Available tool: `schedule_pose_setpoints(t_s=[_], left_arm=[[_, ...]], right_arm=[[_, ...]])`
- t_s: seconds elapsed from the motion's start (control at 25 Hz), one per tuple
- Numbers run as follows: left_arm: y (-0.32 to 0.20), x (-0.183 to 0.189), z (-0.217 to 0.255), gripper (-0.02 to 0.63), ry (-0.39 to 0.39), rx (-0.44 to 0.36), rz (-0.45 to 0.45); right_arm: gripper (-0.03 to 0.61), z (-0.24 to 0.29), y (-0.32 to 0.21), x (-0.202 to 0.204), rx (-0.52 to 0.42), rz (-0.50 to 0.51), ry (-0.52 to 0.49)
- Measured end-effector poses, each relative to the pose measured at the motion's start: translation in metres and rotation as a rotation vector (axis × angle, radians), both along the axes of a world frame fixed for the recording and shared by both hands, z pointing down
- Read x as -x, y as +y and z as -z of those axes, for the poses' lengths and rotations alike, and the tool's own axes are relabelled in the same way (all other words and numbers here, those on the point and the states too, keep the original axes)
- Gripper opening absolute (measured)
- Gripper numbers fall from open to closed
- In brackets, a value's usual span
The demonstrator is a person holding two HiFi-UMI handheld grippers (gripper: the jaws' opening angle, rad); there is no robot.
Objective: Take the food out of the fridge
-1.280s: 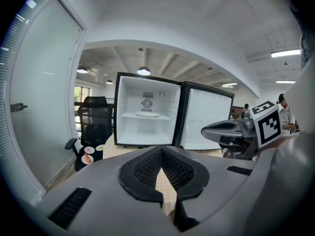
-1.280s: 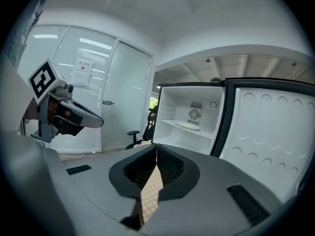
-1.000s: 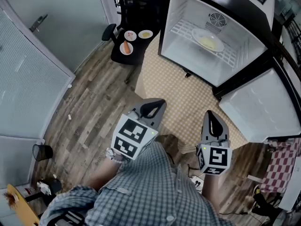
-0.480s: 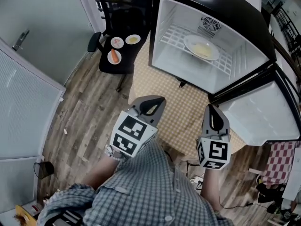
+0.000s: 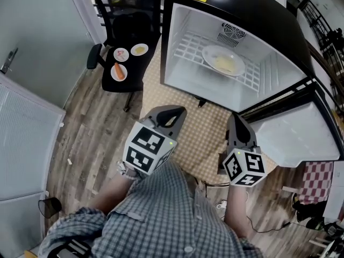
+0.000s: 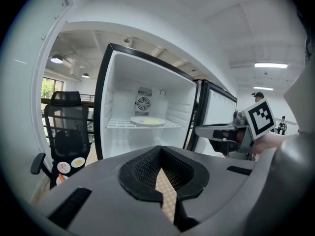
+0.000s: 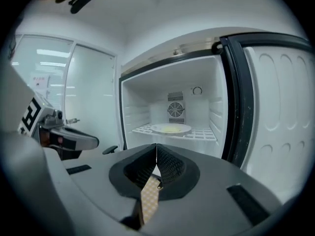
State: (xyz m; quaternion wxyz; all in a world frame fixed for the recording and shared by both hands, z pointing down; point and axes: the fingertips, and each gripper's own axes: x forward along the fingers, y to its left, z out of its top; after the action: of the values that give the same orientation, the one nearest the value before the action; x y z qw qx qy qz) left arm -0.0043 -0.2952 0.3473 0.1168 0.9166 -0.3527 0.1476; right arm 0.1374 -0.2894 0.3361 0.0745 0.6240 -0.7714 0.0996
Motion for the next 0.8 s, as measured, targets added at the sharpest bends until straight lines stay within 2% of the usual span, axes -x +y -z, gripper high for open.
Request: schedule_pose_setpoints(t_s=[0.16, 0.4, 0.48, 0.68, 0.8], left_arm=[[-0.013, -0.01, 0.001, 0.006, 0.028, 0.004, -0.027], [-0.026, -0.021, 0.001, 0.006, 0.011, -0.025, -0.059], [-0.03, -0.022, 0.002, 0.006, 0.006, -0.037, -0.059], [-0.036, -0.017, -0.001, 0.006, 0.002, -0.029, -0.055], [-0.041, -0.009, -0.004, 0.006, -0.005, -0.025, -0.029]], right_arm=[[0.009, 0.007, -0.021, -0.005, -0.015, -0.057, -0.126], [0.009, 0.006, -0.054, -0.01, -0.029, -0.095, -0.337], [0.009, -0.001, -0.066, -0.014, -0.012, -0.115, -0.457], [0.009, -0.014, -0.099, -0.023, -0.003, -0.143, -0.838], [0.009, -0.026, -0.114, -0.028, 0.007, -0.183, -0.905]])
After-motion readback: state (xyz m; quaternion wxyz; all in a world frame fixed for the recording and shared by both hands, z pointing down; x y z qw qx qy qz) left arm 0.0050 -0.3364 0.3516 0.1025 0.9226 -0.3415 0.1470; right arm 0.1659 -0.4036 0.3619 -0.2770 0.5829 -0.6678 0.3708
